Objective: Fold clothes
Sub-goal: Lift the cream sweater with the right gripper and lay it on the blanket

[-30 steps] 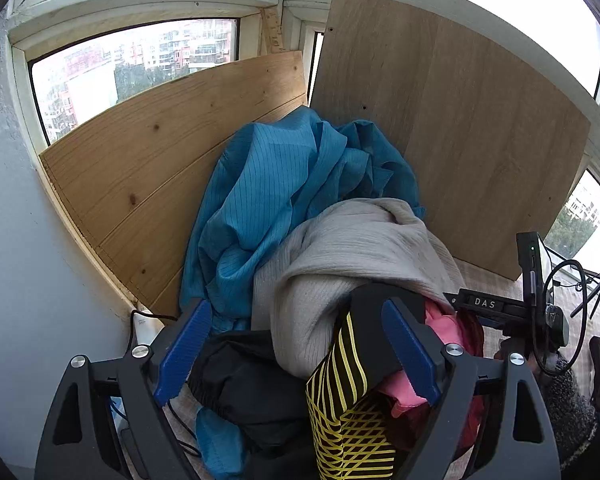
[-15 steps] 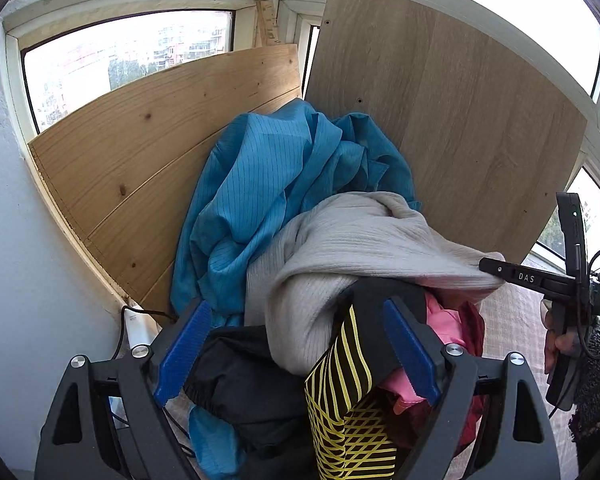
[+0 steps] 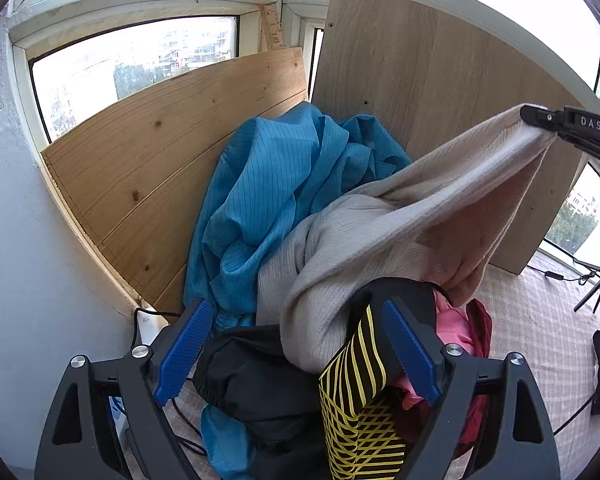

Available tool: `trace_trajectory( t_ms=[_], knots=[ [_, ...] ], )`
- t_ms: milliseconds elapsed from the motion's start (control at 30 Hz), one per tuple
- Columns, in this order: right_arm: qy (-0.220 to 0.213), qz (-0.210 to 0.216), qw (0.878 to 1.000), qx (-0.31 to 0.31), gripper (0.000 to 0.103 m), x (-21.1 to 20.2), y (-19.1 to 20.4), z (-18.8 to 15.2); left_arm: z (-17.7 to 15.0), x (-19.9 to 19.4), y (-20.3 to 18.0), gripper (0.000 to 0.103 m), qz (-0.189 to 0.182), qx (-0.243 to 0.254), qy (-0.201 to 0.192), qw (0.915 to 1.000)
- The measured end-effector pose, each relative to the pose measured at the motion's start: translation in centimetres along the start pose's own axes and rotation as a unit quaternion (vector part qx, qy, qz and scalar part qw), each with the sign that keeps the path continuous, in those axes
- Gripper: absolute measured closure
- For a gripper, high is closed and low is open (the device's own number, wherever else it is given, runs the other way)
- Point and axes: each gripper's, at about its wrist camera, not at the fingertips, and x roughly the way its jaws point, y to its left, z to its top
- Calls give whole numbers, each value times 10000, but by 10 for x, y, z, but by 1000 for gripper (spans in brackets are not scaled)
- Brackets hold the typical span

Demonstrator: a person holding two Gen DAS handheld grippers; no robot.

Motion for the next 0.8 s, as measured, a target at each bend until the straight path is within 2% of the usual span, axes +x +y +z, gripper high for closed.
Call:
trace_trajectory(
  t_ms=[133, 267, 333, 433, 567, 667, 733, 800],
  knots=[
    [-723, 106, 9934, -882, 95, -49, 59, 85, 2, -16, 7, 16, 53, -117, -141, 9998],
    [-1538, 282, 9809, -1160, 95, -127, 88, 142, 9, -45, 19, 16, 223, -220, -391, 9987],
    [-1870, 324, 9738, -1252, 95, -170, 93, 160, 14, -65, 24, 16, 332, -229, -587, 9975],
    [-2395, 166, 9629, -1233, 95, -241, 80, 169, 22, -101, 26, 16, 481, -206, -936, 9942],
    [-2774, 138, 9567, -871, 95, -341, 31, 153, 27, -142, 18, 16, 606, -87, -1304, 9896],
    [-2837, -341, 9551, -777, 95, -401, -13, 114, 25, -164, 1, 16, 586, 124, -1457, 9875],
    [-2651, -701, 9602, -536, 95, -422, -53, 81, 21, -169, -13, 14, 472, 279, -1451, 9879],
    [-2181, -1174, 9687, -146, 95, -423, -103, 37, 16, -171, -30, 9, 322, 440, -1386, 9888]
  ],
)
